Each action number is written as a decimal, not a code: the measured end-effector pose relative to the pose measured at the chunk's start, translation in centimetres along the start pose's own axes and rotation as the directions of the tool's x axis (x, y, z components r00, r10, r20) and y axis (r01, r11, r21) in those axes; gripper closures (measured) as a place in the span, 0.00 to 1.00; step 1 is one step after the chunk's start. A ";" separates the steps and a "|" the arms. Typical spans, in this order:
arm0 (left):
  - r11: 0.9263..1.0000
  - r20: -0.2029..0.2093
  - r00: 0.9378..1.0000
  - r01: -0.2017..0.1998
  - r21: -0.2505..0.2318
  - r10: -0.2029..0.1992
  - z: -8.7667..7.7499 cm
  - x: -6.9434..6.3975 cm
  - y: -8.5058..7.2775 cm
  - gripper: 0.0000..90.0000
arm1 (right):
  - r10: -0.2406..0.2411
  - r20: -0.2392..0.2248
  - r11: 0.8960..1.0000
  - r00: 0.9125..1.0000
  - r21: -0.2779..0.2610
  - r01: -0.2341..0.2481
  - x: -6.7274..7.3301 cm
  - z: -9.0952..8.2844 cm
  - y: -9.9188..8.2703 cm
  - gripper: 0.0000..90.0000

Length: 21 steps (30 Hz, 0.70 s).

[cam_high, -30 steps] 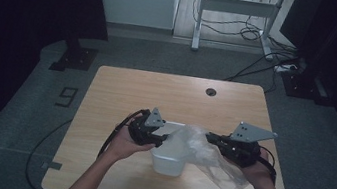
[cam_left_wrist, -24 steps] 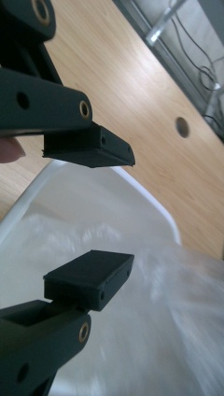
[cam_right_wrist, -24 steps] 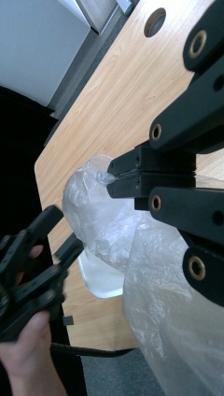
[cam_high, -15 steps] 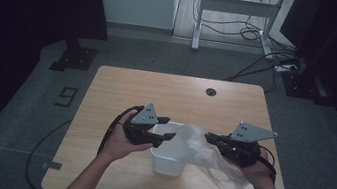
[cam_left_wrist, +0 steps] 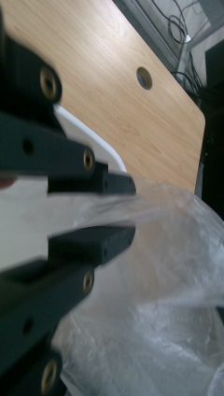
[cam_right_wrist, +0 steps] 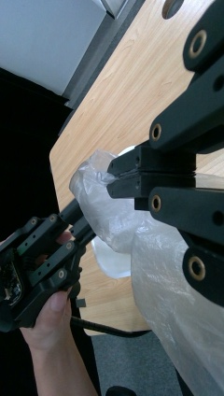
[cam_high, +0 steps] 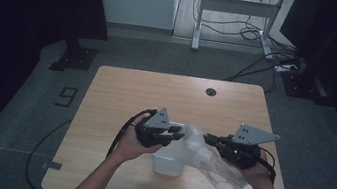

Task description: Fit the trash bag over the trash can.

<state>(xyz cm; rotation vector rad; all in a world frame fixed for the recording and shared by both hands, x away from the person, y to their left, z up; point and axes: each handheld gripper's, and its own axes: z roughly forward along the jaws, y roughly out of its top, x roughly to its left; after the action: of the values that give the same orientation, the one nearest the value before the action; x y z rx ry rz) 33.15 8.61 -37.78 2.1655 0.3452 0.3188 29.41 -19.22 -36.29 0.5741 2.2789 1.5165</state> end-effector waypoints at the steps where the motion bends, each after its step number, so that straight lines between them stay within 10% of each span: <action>1: 1.000 -0.001 1.000 -0.005 -0.003 0.005 0.0 -0.1 0.0 0.96 | 0.001 -0.002 1.000 1.000 -0.002 -0.001 0.0 0.0 0.0 0.98; 10: 0.999 -0.042 0.999 0.022 -0.042 -0.023 -0.7 -0.2 -0.8 1.00 | 0.037 -0.020 0.997 0.999 -0.074 -0.038 0.1 -0.9 0.4 0.74; 21: 0.993 -0.086 0.991 0.101 -0.059 -0.106 -2.3 0.7 -3.3 1.00 | 0.120 0.083 0.973 0.989 -0.207 -0.101 -0.1 -4.6 0.5 0.54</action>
<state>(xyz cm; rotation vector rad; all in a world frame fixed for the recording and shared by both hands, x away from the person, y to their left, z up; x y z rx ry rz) 32.58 12.47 -39.09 2.0763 0.4923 0.3629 27.31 -22.73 -34.06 0.7085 2.0217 1.7101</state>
